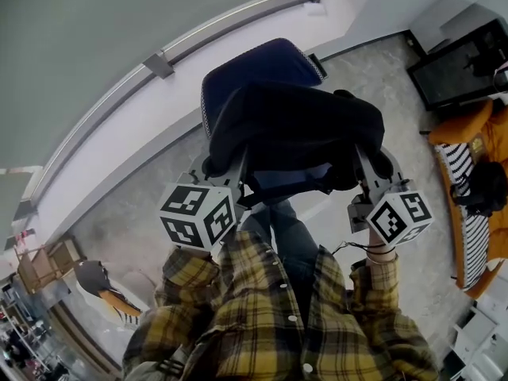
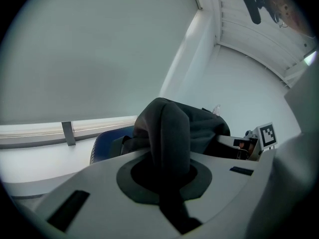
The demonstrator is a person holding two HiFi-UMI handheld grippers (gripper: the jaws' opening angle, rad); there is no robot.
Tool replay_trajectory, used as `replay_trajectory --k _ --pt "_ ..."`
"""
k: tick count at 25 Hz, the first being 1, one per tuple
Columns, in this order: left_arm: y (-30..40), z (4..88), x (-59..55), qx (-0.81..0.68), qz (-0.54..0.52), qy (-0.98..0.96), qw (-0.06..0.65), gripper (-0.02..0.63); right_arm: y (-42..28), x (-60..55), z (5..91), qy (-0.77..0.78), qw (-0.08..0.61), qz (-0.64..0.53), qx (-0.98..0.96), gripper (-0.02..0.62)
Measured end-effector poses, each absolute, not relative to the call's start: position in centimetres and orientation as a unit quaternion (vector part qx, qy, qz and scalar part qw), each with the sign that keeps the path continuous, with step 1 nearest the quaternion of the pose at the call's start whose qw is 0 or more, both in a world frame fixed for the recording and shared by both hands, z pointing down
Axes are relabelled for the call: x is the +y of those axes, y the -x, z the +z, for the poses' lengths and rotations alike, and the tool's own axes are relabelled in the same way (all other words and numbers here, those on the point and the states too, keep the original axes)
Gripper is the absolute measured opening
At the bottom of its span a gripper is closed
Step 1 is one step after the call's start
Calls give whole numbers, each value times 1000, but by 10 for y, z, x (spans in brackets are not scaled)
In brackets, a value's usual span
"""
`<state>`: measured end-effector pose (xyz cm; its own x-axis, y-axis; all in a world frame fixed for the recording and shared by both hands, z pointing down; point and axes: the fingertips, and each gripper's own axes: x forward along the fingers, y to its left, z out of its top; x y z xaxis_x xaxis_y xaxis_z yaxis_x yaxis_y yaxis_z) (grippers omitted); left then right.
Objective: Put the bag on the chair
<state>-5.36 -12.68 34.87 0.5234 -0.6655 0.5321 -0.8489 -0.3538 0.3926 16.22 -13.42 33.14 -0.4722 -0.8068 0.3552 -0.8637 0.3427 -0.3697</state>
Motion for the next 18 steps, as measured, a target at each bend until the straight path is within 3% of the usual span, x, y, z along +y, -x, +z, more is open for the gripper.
replay_trajectory --k 18 --pt "58 402 -176 -465 152 -809 327 37 -157 -189 383 -515 74 262 -813 60"
